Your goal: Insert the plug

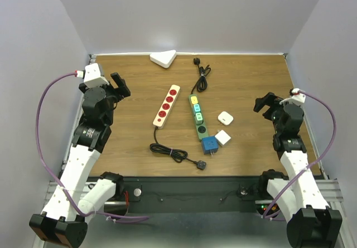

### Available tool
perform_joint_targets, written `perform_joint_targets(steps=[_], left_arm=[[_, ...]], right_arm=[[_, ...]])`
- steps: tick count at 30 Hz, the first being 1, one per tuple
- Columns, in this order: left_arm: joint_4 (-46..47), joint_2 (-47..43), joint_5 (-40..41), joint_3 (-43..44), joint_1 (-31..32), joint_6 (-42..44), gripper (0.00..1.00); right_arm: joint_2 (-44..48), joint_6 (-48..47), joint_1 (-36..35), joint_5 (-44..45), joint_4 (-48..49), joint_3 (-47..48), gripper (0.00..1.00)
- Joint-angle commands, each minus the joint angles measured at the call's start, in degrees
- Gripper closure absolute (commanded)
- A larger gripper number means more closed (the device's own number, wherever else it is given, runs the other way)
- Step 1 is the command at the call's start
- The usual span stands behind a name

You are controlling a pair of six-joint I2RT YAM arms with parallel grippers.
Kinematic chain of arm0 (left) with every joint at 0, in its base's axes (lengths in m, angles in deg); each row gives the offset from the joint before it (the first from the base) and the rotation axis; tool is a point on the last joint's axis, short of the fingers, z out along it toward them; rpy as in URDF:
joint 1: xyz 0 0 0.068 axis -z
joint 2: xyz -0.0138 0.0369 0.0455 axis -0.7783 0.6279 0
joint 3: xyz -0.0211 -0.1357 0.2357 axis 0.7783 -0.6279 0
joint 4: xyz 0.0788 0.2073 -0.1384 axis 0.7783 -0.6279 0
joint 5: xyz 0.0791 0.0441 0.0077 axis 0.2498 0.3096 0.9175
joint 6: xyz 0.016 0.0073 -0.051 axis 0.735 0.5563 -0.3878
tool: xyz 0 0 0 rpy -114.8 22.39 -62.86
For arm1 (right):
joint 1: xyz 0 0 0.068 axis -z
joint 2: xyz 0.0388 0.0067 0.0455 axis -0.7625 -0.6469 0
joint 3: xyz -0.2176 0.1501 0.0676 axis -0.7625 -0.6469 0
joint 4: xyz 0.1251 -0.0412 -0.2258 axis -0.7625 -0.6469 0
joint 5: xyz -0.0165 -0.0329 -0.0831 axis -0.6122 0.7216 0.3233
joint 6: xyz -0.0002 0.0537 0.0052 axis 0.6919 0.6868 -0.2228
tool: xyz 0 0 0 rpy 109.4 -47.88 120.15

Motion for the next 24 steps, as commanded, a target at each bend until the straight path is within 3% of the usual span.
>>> perform_joint_targets(steps=[1, 4, 10, 14, 17, 24], left_arm=[[0.93, -1.60, 2.02, 1.48, 0.28, 0.32, 0.08], [0.41, -1.96, 1.50, 1.48, 1.86, 0.58, 0.08], [-2.32, 0.94, -1.85, -2.29, 8.44, -8.11, 0.08], [-2.58, 2.61, 5.33, -5.90, 24.66, -14.97, 0.08], [-3.29, 6.90, 8.26, -5.56, 33.21, -20.06, 0.08], [-3.29, 17.55, 8.00, -0.99, 44.83, -27.36, 0.08]], right_arm=[[0.31, -0.70, -0.36, 0.82, 0.31, 2.43, 0.00], [-0.22, -0.61, -0.36, 1.17, 0.05, 2.69, 0.00], [-1.89, 0.27, -0.36, 0.82, -1.27, 3.57, 0.00], [-3.03, 1.76, -0.36, -0.41, -2.50, 4.10, 0.00], [-4.26, 2.82, -0.36, -1.90, -2.59, 4.45, 0.00], [-6.64, 3.44, -0.36, -5.95, -5.66, 5.59, 0.00]])
